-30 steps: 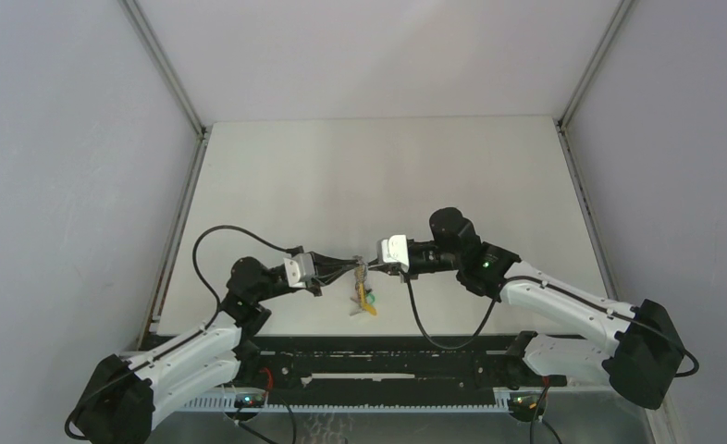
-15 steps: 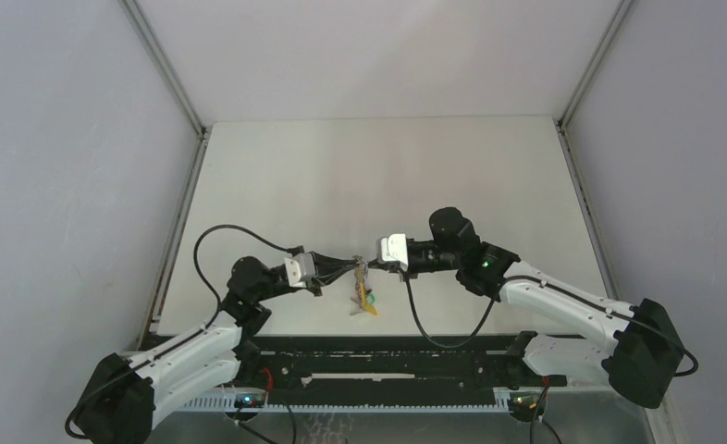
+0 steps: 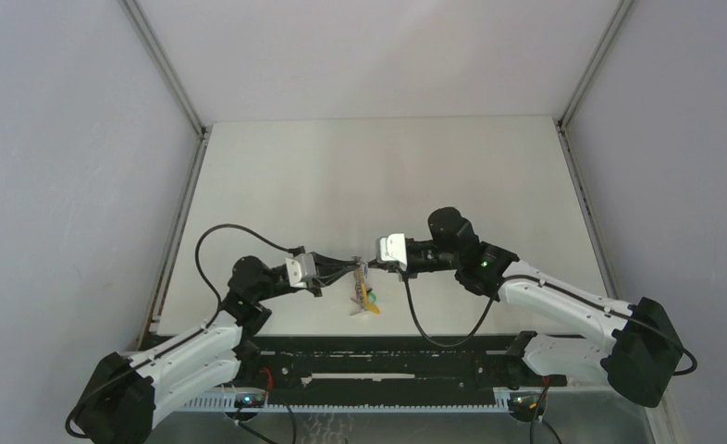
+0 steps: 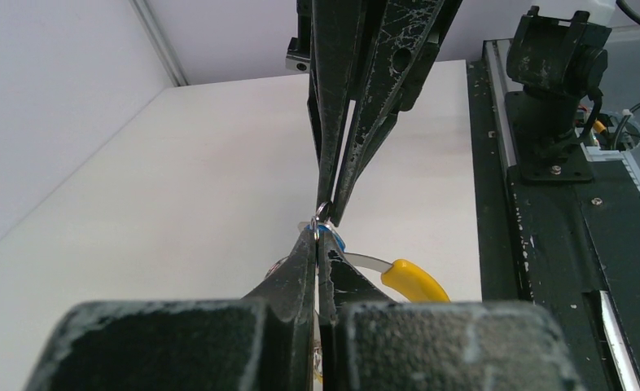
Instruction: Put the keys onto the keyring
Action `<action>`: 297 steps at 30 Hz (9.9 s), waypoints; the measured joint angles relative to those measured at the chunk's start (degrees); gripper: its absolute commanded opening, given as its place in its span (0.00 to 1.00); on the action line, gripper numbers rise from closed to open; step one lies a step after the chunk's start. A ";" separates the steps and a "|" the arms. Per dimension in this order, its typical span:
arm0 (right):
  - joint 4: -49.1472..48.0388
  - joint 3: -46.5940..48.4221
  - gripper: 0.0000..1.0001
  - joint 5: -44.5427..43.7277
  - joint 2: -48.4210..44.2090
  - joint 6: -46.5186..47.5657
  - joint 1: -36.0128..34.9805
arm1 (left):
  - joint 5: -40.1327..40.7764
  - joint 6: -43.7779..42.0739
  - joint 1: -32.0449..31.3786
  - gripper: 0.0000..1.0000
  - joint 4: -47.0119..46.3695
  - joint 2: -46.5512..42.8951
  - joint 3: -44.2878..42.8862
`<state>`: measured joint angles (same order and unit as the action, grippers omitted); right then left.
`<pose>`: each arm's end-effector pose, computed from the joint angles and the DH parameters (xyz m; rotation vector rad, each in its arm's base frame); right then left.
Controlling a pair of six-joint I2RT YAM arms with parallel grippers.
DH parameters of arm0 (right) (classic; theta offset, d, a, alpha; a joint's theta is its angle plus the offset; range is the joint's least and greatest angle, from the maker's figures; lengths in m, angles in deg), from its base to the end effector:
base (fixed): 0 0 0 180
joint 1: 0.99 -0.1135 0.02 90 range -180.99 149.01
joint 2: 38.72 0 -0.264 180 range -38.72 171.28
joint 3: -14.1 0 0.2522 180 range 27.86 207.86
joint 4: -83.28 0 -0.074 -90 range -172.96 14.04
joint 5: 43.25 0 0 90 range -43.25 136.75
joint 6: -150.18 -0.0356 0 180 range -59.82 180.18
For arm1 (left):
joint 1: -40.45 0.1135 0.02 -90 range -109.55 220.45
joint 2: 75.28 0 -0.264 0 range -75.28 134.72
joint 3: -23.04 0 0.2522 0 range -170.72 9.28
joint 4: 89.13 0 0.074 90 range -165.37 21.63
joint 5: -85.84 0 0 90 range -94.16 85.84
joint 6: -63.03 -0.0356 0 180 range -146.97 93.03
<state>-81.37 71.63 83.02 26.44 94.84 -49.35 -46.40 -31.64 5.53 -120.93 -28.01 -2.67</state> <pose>0.1528 0.2035 0.2795 -1.5882 1.1647 0.7779 0.1291 -0.1193 0.2326 1.0594 1.0740 -0.9382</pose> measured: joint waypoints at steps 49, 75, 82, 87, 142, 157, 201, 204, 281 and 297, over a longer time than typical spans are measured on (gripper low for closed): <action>4.50 2.93 0.00 -6.64 1.64 6.84 -5.25 | 11.72 6.75 -2.47 0.00 3.30 -3.08 0.28; 1.18 3.32 0.26 4.28 -2.71 -0.22 3.93 | 13.03 10.71 -2.45 0.00 -10.69 -4.15 6.58; -0.92 3.76 0.24 8.90 0.55 -2.64 3.98 | 11.08 11.43 -2.45 0.00 -14.75 -2.64 6.58; -2.58 3.76 0.22 11.43 1.40 -4.09 3.98 | 9.60 12.11 -2.45 0.00 -17.03 -1.07 6.58; 1.18 7.19 0.10 16.72 5.92 -3.72 3.45 | 7.32 13.11 -2.45 0.00 -22.51 2.23 6.56; 8.48 10.67 0.00 8.07 5.99 -4.20 1.92 | 8.52 10.80 -2.45 0.18 -18.32 0.92 6.51; 64.70 48.68 0.00 -28.00 25.75 4.15 -9.53 | 6.82 14.62 -3.34 0.31 -31.06 22.03 1.64; 64.22 48.65 0.00 -27.56 25.57 4.15 -9.53 | 6.36 14.62 -3.72 0.29 -31.08 23.21 1.60; 8.90 9.46 0.16 6.38 1.90 -21.09 8.22 | 10.03 14.23 -4.94 0.00 -32.76 18.62 0.74; 13.66 10.67 0.00 6.56 2.89 -16.61 7.76 | 9.86 14.51 -5.05 0.23 -32.83 17.84 1.53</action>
<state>-67.71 82.30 89.57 29.33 78.23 -41.59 -36.54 -17.12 0.48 -153.76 -10.18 -1.14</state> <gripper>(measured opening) 0.010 0.105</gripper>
